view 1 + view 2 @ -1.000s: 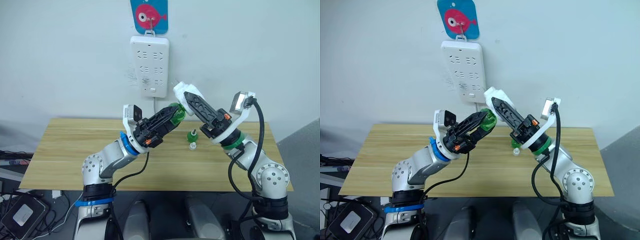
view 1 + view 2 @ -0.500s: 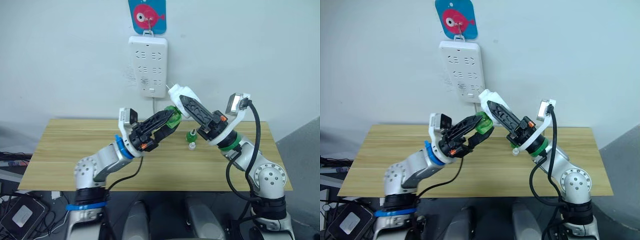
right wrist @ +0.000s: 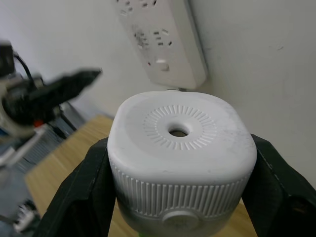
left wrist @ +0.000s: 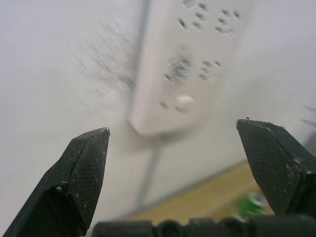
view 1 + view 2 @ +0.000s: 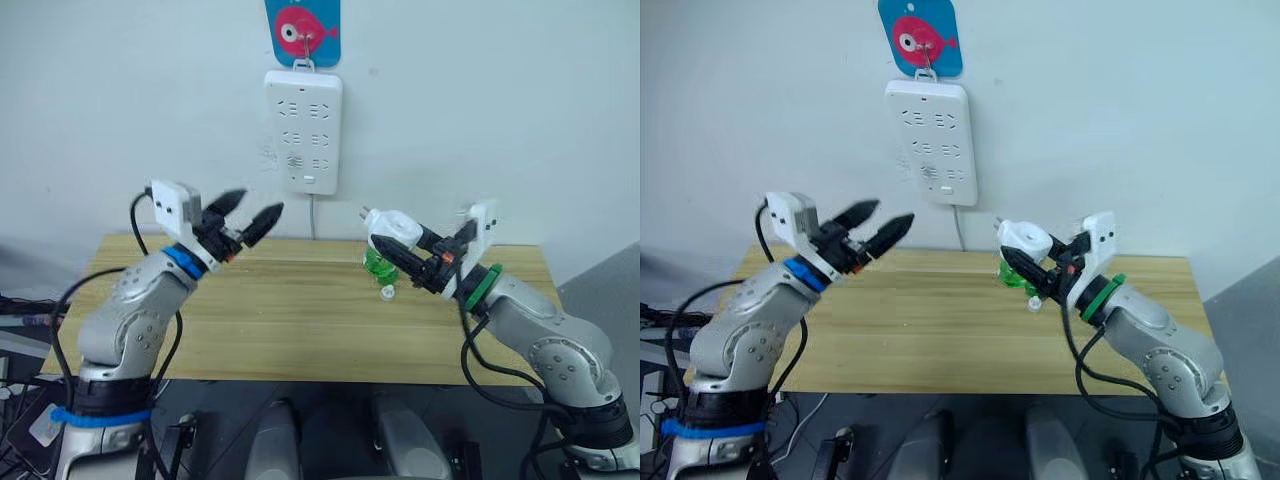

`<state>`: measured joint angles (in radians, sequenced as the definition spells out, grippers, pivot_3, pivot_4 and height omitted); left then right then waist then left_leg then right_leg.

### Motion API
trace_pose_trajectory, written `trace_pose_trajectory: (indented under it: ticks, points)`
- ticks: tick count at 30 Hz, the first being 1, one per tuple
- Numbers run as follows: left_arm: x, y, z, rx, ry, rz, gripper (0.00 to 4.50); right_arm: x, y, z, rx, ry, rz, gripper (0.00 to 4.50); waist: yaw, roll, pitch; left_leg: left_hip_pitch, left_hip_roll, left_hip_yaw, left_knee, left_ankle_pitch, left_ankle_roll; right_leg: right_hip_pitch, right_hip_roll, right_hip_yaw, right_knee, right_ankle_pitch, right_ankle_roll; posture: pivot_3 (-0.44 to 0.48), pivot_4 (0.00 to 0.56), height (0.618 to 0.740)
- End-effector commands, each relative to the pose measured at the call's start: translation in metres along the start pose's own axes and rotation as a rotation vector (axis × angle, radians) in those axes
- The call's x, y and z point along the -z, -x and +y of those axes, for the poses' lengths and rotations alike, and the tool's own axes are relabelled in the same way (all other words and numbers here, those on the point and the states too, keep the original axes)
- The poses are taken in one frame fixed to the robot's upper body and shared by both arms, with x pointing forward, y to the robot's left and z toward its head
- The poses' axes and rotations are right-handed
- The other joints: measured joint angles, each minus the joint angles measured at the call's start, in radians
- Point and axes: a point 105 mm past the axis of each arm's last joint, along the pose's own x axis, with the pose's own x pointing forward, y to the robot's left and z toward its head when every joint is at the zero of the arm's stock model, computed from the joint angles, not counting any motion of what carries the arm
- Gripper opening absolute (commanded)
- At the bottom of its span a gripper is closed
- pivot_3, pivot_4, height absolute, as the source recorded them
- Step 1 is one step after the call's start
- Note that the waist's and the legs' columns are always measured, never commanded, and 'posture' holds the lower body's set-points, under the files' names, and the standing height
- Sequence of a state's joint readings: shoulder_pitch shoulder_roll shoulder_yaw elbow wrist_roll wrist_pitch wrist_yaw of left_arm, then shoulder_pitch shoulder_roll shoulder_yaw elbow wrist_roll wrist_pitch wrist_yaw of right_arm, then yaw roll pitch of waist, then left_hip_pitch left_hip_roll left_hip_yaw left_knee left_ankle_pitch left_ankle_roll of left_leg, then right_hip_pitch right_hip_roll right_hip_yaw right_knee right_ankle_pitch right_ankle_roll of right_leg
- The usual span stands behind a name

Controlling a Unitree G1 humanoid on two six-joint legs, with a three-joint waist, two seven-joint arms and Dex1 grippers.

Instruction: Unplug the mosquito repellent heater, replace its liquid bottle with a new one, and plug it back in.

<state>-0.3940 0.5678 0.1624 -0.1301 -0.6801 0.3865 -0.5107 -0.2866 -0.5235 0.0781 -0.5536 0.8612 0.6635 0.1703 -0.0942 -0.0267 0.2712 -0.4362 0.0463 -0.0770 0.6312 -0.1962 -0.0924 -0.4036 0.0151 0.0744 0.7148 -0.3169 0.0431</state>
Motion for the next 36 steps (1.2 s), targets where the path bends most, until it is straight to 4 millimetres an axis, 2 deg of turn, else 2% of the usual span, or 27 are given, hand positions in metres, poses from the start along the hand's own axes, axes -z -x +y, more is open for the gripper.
trace_pose_trajectory:
  ticks: [1,6,11,16,24,31,36]
  points:
    - [-0.012,-0.01,0.006,0.048,-0.096,-0.018,4.5,-0.016,0.001,0.013,-0.016,0.198,-0.028,2.98,0.002,0.0,0.0,0.0,0.0,0.0,0.0,0.0,0.0,0.0,0.0,0.0,0.0,0.0,0.0,-0.16,0.223,0.725]
    - [-0.014,-0.033,0.007,0.139,-0.13,-0.014,4.5,-0.019,0.001,0.024,-0.042,0.274,-0.021,2.98,0.004,0.0,0.0,-0.001,0.0,0.0,-0.001,0.0,0.0,-0.001,-0.001,-0.001,0.0,0.0,0.0,-0.179,0.234,0.725]
    - [-0.015,-0.049,0.012,0.175,-0.144,-0.013,4.5,-0.022,0.002,0.029,-0.057,0.278,-0.028,2.98,0.0,0.0,0.0,-0.001,0.0,0.0,-0.001,0.0,0.0,-0.001,-0.001,-0.001,0.0,0.0,0.0,-0.193,0.238,0.725]
    - [-0.021,-0.063,0.009,0.216,-0.146,-0.04,4.5,-0.022,0.004,0.032,-0.058,0.274,-0.026,2.98,0.001,0.0,0.0,-0.001,0.0,-0.002,-0.001,0.0,0.0,0.0,-0.001,-0.003,0.001,0.0,0.0,-0.213,0.246,0.725]
    - [-0.026,-0.071,-0.011,0.339,-0.14,-0.049,4.5,-0.022,0.005,0.035,-0.069,0.269,-0.023,2.98,0.008,-0.001,0.0,-0.003,-0.001,-0.003,0.002,0.001,0.001,0.0,-0.001,-0.003,0.001,0.001,0.0,-0.219,0.242,0.725]
    - [-0.033,-0.074,-0.022,0.407,-0.13,-0.059,4.5,-0.024,0.007,0.035,-0.082,0.262,-0.025,2.98,-0.019,-0.001,0.0,-0.002,-0.001,-0.003,-0.001,0.001,0.001,0.0,0.0,-0.003,0.001,0.001,0.0,-0.219,0.238,0.725]
    - [-0.033,-0.074,-0.025,0.428,-0.124,-0.054,2.99,-0.029,0.004,0.034,-0.078,0.262,-0.034,2.98,-0.022,-0.001,0.0,-0.002,-0.001,-0.003,-0.001,0.001,0.001,-0.001,0.0,-0.003,0.001,0.001,0.0,-0.22,0.237,0.725]
